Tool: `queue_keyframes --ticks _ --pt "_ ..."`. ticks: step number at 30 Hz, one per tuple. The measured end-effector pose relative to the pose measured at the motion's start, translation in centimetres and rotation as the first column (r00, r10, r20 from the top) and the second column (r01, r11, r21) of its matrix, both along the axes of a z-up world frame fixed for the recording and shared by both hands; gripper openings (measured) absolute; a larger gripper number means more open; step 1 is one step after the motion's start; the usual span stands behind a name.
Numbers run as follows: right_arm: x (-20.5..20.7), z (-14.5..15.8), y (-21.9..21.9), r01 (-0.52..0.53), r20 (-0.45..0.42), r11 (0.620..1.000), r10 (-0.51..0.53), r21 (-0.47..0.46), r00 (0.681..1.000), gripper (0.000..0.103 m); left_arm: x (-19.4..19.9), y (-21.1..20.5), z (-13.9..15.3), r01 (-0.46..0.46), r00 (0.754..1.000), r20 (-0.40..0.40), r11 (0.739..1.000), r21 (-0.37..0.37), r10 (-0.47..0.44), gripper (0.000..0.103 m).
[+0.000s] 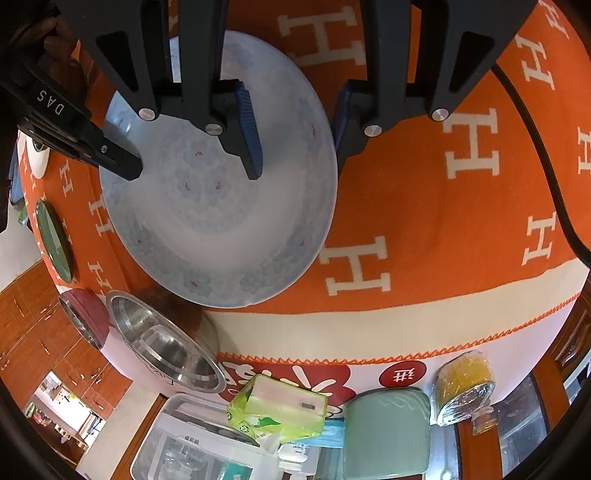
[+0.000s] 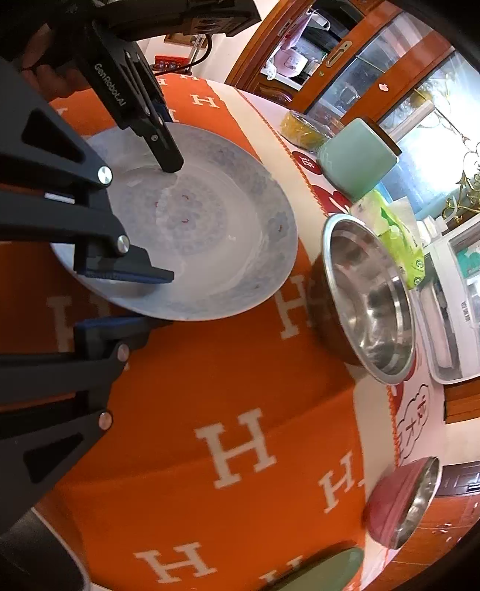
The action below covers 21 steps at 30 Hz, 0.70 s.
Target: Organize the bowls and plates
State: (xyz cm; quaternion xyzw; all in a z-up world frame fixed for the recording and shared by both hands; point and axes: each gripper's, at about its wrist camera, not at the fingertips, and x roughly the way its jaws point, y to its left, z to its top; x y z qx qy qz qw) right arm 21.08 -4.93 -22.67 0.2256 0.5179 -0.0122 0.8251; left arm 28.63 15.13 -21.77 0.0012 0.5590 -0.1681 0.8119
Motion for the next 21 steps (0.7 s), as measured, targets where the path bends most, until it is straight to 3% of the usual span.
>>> queue_keyframes --ticks 7,21 --pt "-0.9 0.3 0.8 -0.019 0.000 0.998 0.020 0.060 1.000 0.011 -1.1 2.0 0.3 -0.019 1.000 -0.015 1.000 -0.015 0.019 0.033" --pt "-3.8 2.8 3.4 -0.091 0.056 0.995 0.089 0.035 0.994 0.011 -5.0 4.9 2.9 -0.006 1.000 -0.008 1.000 -0.020 0.006 0.033"
